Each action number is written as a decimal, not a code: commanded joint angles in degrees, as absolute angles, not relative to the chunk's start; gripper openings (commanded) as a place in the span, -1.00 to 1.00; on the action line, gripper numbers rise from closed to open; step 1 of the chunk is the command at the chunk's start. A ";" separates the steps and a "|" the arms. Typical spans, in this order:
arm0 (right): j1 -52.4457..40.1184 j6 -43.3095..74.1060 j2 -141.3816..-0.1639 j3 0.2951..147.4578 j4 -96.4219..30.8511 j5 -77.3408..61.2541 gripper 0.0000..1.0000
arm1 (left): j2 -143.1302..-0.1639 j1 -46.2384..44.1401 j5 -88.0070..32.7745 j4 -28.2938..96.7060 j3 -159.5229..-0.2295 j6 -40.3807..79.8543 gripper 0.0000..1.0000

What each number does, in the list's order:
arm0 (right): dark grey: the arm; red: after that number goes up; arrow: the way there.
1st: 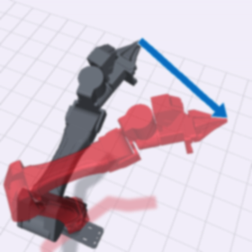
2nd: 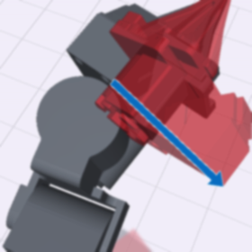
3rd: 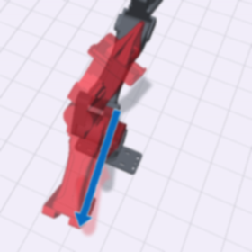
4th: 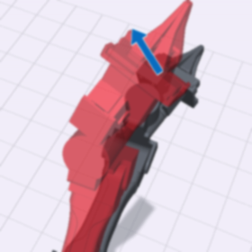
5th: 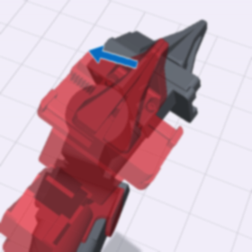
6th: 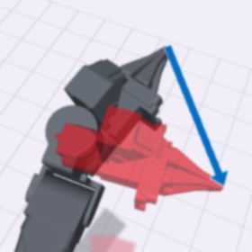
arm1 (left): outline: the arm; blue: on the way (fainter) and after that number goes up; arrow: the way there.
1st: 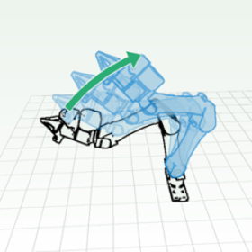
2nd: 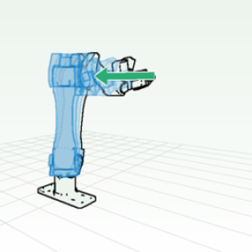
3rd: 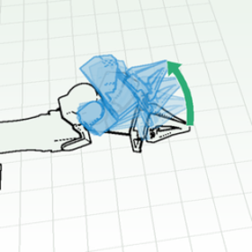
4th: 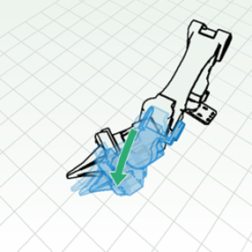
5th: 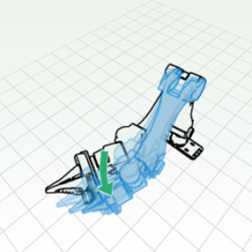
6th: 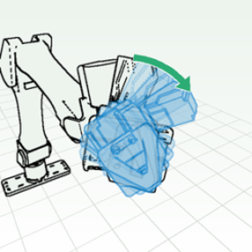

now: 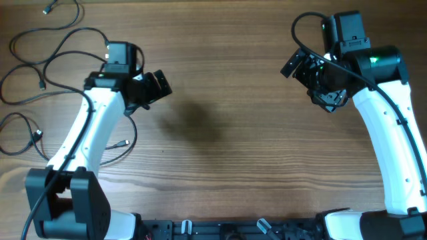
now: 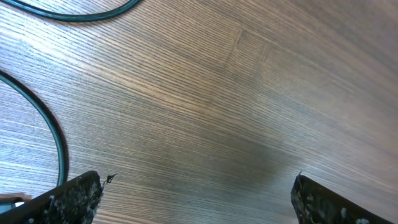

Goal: Untangle cables

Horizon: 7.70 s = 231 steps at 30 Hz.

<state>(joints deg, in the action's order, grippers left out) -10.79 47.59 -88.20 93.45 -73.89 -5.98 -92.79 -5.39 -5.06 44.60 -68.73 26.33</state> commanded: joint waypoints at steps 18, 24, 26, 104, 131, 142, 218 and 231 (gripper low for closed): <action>-11.09 44.97 -89.17 92.90 -74.04 -8.67 1.00 | -96.47 1.10 7.53 53.06 -68.47 27.27 1.00; -11.07 41.93 -89.17 92.90 -73.12 -8.64 0.99 | -96.47 6.63 2.37 57.12 -68.47 27.20 0.83; -11.09 41.95 -89.17 92.90 -72.31 -8.64 0.99 | -96.47 6.48 2.26 57.28 -68.36 26.35 0.79; -11.07 38.96 -89.17 92.90 -72.73 -8.67 0.99 | -101.21 12.91 9.58 35.73 -57.14 22.76 -0.19; -11.07 34.48 -80.27 93.01 -78.46 -9.69 1.00 | -75.81 -26.63 0.21 40.32 -63.02 19.70 1.00; -11.07 34.46 -58.13 92.36 -89.27 3.05 0.99 | -75.81 -29.74 2.46 40.36 -63.02 19.70 1.00; -1.69 15.73 -1.41 3.51 4.51 -6.87 1.00 | -75.81 -29.74 2.46 40.36 -63.02 19.73 1.00; -1.72 15.22 -0.19 0.27 0.08 -4.95 1.00 | -75.81 -29.74 2.46 40.36 -63.02 19.73 0.99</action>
